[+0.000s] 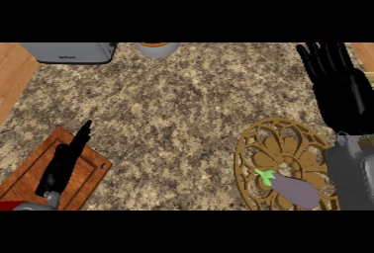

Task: Pick the eggplant from the placemat and place it in the basket

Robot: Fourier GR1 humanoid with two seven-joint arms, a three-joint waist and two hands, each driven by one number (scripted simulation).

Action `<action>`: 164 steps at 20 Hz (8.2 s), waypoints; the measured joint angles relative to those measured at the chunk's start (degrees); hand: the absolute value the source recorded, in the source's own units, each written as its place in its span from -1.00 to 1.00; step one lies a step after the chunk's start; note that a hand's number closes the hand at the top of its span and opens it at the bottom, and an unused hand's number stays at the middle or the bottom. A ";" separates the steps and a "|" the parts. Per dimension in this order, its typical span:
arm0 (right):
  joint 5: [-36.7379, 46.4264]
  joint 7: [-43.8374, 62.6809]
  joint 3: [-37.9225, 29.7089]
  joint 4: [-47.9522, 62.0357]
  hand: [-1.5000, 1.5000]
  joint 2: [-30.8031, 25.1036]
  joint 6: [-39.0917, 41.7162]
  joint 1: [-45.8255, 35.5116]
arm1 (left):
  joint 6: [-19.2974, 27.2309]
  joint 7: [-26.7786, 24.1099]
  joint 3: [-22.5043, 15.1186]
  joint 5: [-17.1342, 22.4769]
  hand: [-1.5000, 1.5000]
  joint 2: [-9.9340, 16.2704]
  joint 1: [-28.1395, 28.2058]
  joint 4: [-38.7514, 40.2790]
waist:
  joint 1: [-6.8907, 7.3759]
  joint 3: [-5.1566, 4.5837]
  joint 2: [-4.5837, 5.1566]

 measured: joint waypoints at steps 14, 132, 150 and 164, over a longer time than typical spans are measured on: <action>20.25 18.09 39.54 -8.29 -1.00 -14.23 26.53 3.88 | 5.42 -6.12 3.82 5.98 0.00 -9.98 -4.47 -11.52 | -0.29 -1.06 -0.88; 83.12 33.00 29.14 9.12 1.00 -11.90 49.41 1.27 | 1.75 -5.86 10.36 -1.92 0.00 -19.38 1.08 -18.48 | -4.65 -0.29 0.30; 94.31 58.19 -11.56 22.80 1.00 -0.84 7.19 -19.11 | -0.57 -5.50 7.35 -1.76 0.00 -19.86 -1.71 -19.41 | 3.39 -0.52 2.66; 115.67 62.00 -18.17 35.62 1.00 2.81 -8.14 -39.62 | -0.42 -4.32 6.93 -2.40 0.00 -20.23 -3.85 -17.73 | 3.67 -0.86 1.94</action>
